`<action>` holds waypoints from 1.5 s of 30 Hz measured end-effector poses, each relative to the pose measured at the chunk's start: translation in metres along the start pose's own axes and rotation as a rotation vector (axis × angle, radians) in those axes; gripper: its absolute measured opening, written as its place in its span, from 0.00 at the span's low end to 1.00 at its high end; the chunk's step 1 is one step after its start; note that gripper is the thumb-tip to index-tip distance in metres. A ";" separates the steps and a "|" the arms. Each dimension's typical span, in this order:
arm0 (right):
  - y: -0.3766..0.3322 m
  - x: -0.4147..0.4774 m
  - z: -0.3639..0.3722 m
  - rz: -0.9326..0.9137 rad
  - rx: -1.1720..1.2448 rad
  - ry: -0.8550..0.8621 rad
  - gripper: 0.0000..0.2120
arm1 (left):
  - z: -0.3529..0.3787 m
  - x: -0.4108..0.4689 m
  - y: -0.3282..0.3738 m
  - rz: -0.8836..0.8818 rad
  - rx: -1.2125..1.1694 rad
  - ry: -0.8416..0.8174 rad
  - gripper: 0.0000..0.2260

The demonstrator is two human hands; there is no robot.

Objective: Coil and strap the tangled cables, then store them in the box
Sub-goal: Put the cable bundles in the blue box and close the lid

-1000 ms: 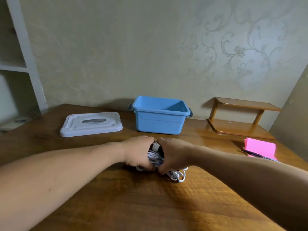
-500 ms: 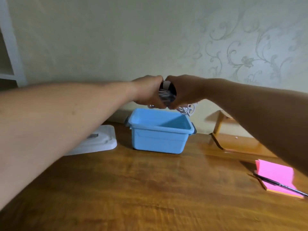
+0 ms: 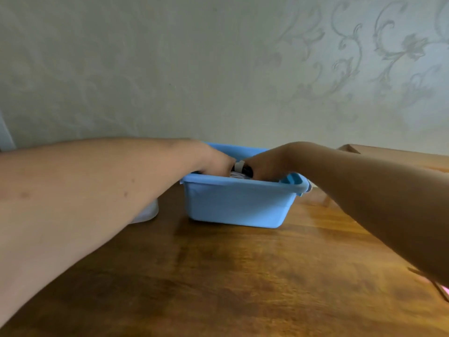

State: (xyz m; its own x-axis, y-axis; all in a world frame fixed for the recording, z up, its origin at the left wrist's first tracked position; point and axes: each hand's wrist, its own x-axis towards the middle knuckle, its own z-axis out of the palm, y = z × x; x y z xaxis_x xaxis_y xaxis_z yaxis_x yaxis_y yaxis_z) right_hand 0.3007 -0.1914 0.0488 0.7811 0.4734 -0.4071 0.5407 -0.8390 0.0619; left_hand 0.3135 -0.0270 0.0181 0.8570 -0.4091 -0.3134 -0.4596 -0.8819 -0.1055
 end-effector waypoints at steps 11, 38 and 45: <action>-0.010 -0.034 -0.013 0.102 0.011 -0.050 0.29 | -0.032 -0.047 0.007 -0.103 -0.027 0.039 0.31; -0.258 0.058 0.072 0.334 0.717 0.381 0.33 | 0.196 -0.277 -0.140 -0.955 -0.709 0.410 0.29; -0.282 0.029 0.013 0.154 0.846 0.794 0.23 | 0.199 -0.263 -0.148 -0.943 -1.139 0.766 0.21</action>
State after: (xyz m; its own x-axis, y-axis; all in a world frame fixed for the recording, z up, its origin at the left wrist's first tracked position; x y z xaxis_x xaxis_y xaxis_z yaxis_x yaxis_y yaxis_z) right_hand 0.1666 0.0556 0.0075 0.9579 0.1345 0.2538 0.2764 -0.6717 -0.6873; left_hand 0.1099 0.2580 -0.0713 0.7829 0.6221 -0.0030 0.3503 -0.4369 0.8285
